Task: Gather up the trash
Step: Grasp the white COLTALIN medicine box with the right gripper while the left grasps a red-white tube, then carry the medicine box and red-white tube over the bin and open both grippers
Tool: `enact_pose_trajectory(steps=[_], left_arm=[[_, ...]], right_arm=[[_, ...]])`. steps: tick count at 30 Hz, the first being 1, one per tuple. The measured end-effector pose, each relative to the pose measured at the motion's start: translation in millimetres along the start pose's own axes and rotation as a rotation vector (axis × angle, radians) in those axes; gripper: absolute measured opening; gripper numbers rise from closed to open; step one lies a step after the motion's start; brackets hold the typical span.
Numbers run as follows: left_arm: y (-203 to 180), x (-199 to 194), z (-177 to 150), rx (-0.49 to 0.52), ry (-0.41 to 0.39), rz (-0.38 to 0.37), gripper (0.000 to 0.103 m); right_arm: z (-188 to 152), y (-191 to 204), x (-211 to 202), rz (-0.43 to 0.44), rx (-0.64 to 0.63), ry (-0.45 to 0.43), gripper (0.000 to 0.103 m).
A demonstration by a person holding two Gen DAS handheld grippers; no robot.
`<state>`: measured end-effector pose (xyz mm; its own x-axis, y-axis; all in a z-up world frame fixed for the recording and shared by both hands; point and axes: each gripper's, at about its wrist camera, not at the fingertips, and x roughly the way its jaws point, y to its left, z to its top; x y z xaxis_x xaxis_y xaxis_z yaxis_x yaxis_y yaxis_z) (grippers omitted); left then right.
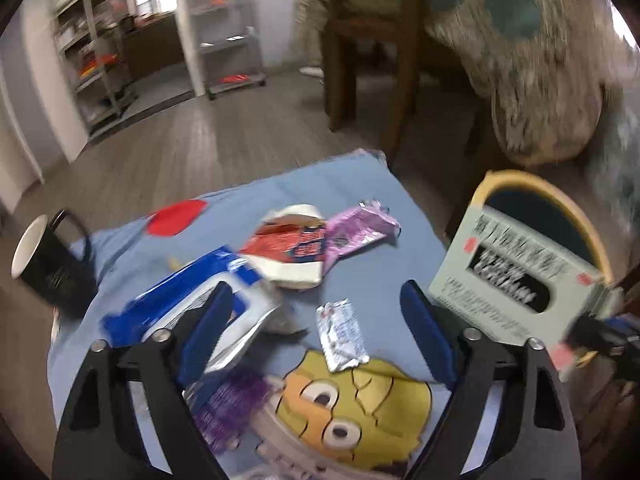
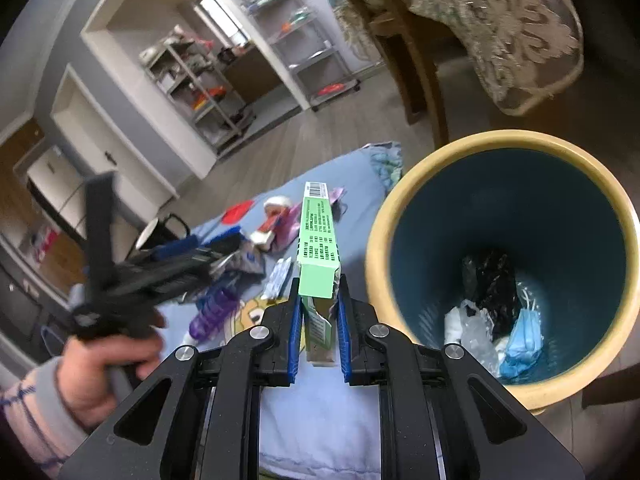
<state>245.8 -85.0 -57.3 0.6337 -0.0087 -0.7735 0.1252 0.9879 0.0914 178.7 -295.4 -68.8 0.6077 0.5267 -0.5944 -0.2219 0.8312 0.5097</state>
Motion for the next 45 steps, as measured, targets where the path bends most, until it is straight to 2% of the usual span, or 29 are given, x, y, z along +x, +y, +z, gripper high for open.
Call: enact_pose_trajectory(steps=[4, 9, 11, 14, 20, 25, 31, 37, 45], left_arm=[[-20.4, 42.8, 7.6, 0.112, 0.073, 0.085, 0.067], [-24.7, 78.2, 8.0, 0.19, 0.14, 0.164, 0.05], [-20.6, 84.0, 6.6, 0.196, 0.157, 0.179, 0.02], [-12.9, 76.6, 6.8, 0.177, 0.128, 0.181, 0.013], [9.1, 36.4, 10.0, 0.048, 0.011, 0.139, 0.008], [25.8, -1.9, 10.1, -0.059, -0.078, 0.017, 0.007], [27.5, -45.7, 10.6, -0.109, -0.167, -0.126, 0.007], [16.4, -69.7, 8.8, -0.149, -0.19, -0.227, 0.007], [-32.4, -79.0, -4.1, -0.137, -0.161, -0.365, 0.007]], right_arm=[[2.9, -6.5, -2.2, 0.0, 0.02, -0.014, 0.017], [4.5, -13.1, -2.0, 0.002, 0.041, -0.02, 0.017], [3.9, -15.8, -1.0, 0.003, 0.05, -0.019, 0.017], [3.7, -17.8, 0.0, 0.004, 0.057, -0.018, 0.017], [3.5, -12.3, 0.8, 0.006, 0.04, -0.014, 0.017], [3.9, -7.4, -1.4, -0.003, 0.012, -0.024, 0.017], [4.8, -4.3, -8.7, -0.007, 0.005, -0.043, 0.017], [5.4, 3.9, -36.8, -0.031, -0.022, -0.093, 0.017], [10.0, -5.2, -86.1, -0.122, -0.017, -0.177, 0.017]])
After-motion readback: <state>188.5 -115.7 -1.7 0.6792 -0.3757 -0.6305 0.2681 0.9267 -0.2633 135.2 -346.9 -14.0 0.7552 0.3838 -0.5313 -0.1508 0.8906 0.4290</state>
